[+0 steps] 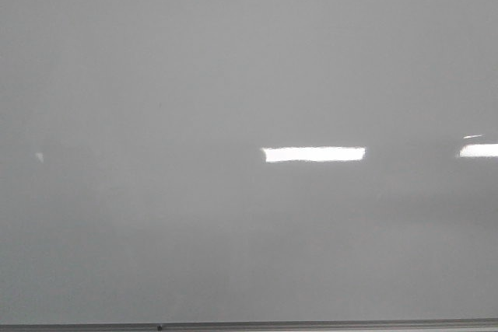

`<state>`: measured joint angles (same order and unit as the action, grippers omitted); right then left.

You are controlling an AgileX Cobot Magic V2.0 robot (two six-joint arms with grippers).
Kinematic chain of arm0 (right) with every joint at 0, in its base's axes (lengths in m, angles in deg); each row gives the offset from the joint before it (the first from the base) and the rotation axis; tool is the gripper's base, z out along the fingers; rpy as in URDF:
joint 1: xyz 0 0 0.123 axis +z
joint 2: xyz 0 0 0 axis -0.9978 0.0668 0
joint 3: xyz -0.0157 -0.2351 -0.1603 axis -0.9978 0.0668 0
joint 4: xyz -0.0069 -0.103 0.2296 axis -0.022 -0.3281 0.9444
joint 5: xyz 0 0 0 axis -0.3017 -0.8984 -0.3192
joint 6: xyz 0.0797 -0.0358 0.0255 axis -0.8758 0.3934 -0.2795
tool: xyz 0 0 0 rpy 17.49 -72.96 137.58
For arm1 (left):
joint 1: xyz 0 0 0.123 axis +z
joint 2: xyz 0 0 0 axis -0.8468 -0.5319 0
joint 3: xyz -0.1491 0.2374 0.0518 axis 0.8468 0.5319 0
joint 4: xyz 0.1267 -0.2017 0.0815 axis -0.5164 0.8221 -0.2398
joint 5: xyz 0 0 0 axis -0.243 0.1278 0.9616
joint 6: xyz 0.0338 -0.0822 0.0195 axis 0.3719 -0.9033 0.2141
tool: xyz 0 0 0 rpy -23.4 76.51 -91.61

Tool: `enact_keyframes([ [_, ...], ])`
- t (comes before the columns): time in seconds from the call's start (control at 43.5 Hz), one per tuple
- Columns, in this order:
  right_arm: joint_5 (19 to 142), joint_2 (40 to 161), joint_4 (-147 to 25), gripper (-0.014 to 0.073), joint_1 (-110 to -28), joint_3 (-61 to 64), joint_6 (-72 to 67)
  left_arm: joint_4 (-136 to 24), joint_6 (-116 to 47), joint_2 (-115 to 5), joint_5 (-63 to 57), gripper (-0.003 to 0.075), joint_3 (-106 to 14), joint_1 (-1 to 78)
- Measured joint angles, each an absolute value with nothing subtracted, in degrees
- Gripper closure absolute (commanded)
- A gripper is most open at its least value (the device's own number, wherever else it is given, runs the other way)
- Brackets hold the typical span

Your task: Write number 8 on whiteboard

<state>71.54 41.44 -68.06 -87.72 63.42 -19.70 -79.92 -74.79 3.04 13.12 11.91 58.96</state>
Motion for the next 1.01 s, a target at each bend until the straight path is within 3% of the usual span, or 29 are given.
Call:
enact_keyframes([
  [0.115, 74.68, 41.44, -68.06, 0.0662, -87.72, 59.13, -19.70, -79.45, -74.91, 3.04, 18.46, 0.0741, 10.74, 58.96],
  [0.276, 83.56, 43.39, -68.06, 0.0662, -87.72, 47.01, -19.70, -79.45, -74.91, 0.71, 15.39, 0.0741, 2.18, 58.96],
  [0.482, 88.70, 56.20, -68.06, 0.0662, -87.72, 36.67, -19.70, -80.06, -74.99, -13.18, 3.87, 0.0741, -7.03, 58.96],
  [0.689, 88.28, 65.35, -68.06, 0.0657, -87.72, 35.83, -19.70, -80.06, -74.99, -25.11, 2.78, 0.0727, -9.07, 58.96],
  [0.781, 88.28, 66.27, -68.06, 0.0605, -87.72, 35.83, -19.70, -80.06, -74.99, -26.80, 3.00, 0.0614, -9.16, 58.96],
  [0.804, 88.28, 66.31, -68.06, 0.0575, -87.72, 35.83, -19.70, -80.06, -74.99, -27.13, 3.00, 0.0552, -9.16, 58.96],
  [0.942, 88.28, 66.42, -68.06, 0.0300, -87.72, 35.83, -19.70, -80.15, -74.99, -27.77, 3.13, 0.0225, -9.16, 58.96],
  [1.011, 88.19, 66.42, -68.06, 0.0164, -87.72, 35.83, -19.70, -80.15, -74.99, -27.77, 3.25, 0.0115, -9.16, 58.96],
])
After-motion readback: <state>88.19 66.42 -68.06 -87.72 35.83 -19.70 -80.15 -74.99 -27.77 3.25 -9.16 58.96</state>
